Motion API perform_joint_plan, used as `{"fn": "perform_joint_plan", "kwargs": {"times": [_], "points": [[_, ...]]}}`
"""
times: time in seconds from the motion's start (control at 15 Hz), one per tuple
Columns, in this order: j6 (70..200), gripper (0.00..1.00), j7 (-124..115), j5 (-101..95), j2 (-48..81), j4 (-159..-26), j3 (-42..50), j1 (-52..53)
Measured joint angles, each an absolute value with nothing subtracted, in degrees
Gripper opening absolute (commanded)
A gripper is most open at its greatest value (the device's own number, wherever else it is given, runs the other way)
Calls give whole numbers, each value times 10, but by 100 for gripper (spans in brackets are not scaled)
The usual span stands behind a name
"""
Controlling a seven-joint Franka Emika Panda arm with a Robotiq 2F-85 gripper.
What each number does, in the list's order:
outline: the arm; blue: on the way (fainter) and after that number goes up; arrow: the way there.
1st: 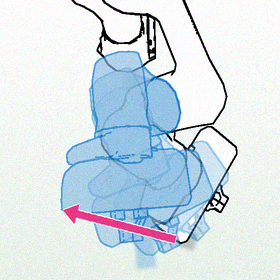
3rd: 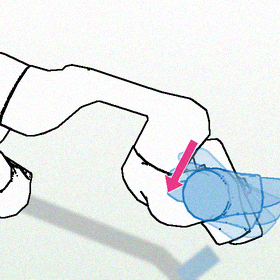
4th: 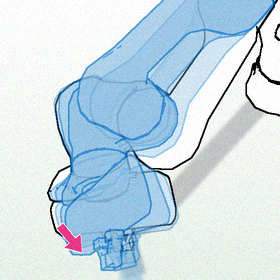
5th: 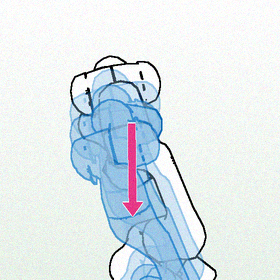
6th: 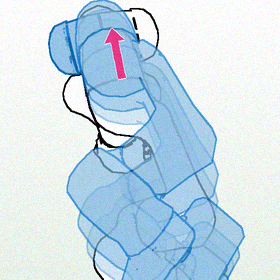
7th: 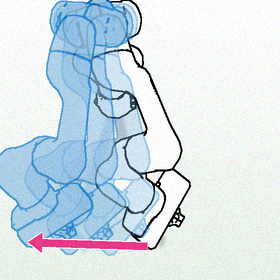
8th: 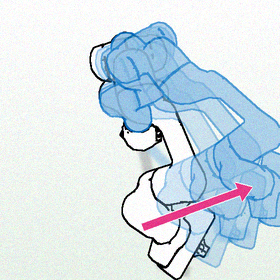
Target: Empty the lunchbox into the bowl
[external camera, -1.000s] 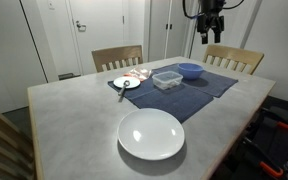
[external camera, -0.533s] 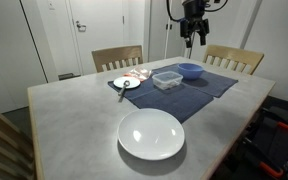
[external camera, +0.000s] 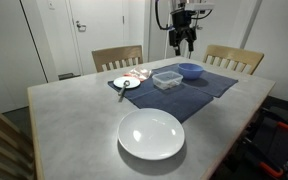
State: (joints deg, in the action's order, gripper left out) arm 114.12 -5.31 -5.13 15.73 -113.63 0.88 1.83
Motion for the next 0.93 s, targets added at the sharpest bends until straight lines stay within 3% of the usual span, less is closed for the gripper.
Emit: {"fn": "perform_joint_plan", "kwargs": {"times": [0.93], "points": [[1167, 100, 3, -73, 299, -1006, 2, 28]]}}
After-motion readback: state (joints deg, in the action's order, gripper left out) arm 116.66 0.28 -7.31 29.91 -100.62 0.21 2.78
